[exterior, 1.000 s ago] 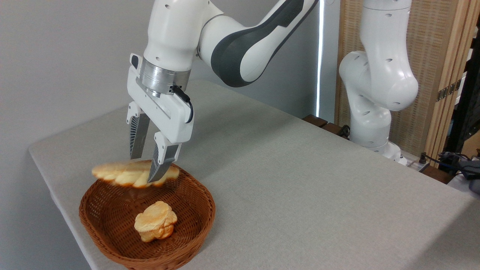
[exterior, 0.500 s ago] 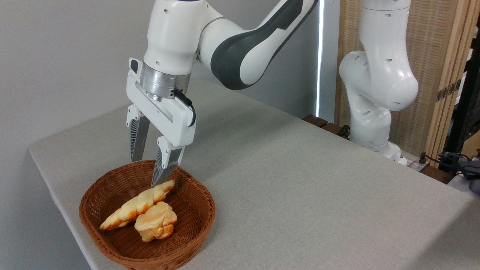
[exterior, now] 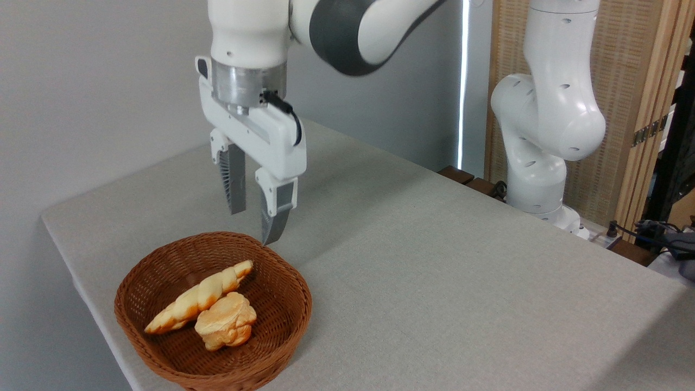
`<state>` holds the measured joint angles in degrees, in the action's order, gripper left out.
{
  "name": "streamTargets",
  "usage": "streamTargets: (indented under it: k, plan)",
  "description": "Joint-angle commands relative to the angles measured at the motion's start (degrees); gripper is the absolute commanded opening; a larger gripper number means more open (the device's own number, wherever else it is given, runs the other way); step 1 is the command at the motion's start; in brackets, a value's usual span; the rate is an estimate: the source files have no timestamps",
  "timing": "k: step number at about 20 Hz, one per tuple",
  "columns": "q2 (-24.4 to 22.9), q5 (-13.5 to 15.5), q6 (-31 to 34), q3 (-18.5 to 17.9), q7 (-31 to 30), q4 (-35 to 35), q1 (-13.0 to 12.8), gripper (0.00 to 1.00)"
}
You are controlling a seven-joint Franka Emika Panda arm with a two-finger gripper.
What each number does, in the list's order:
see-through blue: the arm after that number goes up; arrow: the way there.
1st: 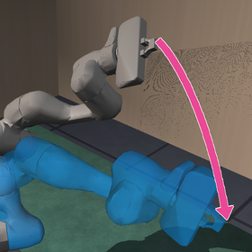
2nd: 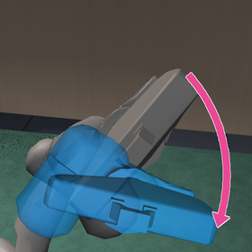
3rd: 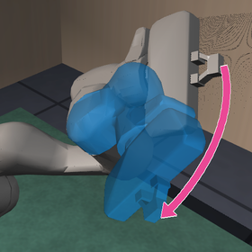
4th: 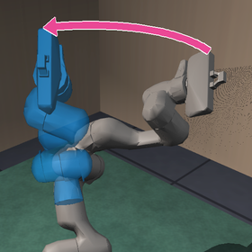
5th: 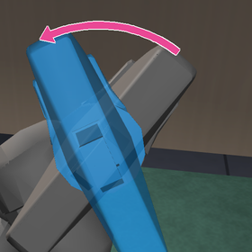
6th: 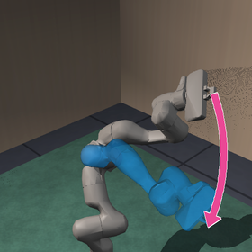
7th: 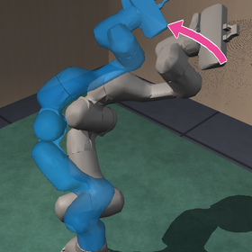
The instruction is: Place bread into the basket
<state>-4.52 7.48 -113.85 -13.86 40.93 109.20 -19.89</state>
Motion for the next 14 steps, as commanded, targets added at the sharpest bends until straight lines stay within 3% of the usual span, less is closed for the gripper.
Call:
streamTargets:
  k: [1,6,8,14]
  plan:
    - [0.3,-3.4,5.4,-0.3,-0.8,-1.3,-0.7,1.00]
    - [0.3,-7.6,12.2,-0.6,2.3,-5.3,-0.6,1.00]
    - [0.3,-7.5,14.4,-1.7,4.2,-6.2,-0.6,1.00]
    - [0.8,-6.5,13.8,-1.5,-0.8,-6.2,-0.8,1.00]
